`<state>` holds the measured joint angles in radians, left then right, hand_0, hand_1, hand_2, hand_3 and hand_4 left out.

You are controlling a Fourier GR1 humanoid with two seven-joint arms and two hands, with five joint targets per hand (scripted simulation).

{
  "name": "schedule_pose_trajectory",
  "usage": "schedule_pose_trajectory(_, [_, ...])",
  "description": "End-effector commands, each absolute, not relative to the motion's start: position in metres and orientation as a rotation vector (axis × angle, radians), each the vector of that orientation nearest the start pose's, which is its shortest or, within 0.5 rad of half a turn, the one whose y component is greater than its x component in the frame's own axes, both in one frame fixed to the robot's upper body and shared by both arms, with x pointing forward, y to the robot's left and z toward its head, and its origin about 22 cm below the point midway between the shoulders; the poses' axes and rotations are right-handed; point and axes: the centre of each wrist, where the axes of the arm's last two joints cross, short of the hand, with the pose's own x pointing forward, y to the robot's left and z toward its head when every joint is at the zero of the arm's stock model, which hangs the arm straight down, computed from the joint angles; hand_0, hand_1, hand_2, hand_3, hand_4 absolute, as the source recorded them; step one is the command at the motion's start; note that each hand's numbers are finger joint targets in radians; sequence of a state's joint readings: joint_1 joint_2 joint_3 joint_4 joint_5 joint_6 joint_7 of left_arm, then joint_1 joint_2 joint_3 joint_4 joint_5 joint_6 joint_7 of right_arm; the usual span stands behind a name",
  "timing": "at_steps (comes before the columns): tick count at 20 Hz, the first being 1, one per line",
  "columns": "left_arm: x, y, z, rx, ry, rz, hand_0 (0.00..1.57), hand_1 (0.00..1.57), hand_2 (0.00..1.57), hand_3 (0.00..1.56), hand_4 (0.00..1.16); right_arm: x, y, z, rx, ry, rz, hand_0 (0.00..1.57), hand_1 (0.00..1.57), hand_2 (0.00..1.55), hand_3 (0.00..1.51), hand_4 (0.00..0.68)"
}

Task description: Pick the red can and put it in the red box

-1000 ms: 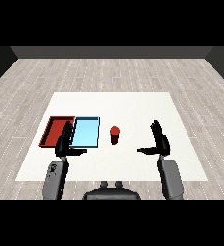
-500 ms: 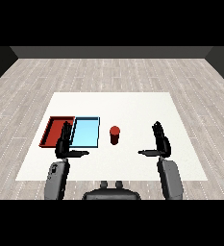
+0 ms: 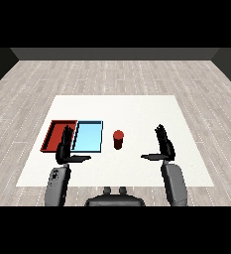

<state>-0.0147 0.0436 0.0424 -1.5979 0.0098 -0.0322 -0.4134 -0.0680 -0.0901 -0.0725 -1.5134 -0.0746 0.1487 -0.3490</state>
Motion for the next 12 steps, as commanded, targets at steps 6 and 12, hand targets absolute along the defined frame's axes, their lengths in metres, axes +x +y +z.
schedule_pose_trajectory(6, [0.243, 0.236, 0.004, 0.024, -2.028, -0.005, 0.0, 0.0, 0.0, 0.0, 0.0, 0.287, -0.242, 0.026, 0.153, -1.9, 0.046, 0.0, 0.0, 0.0, 0.0, 0.0])
schedule_pose_trajectory(12, [0.219, 0.256, 0.012, 0.043, -2.015, -0.025, 0.0, 0.0, 0.0, 0.0, 0.0, 0.291, -0.218, -0.003, 0.213, -1.85, 0.029, 0.0, 0.0, 0.0, 0.0, 0.0])
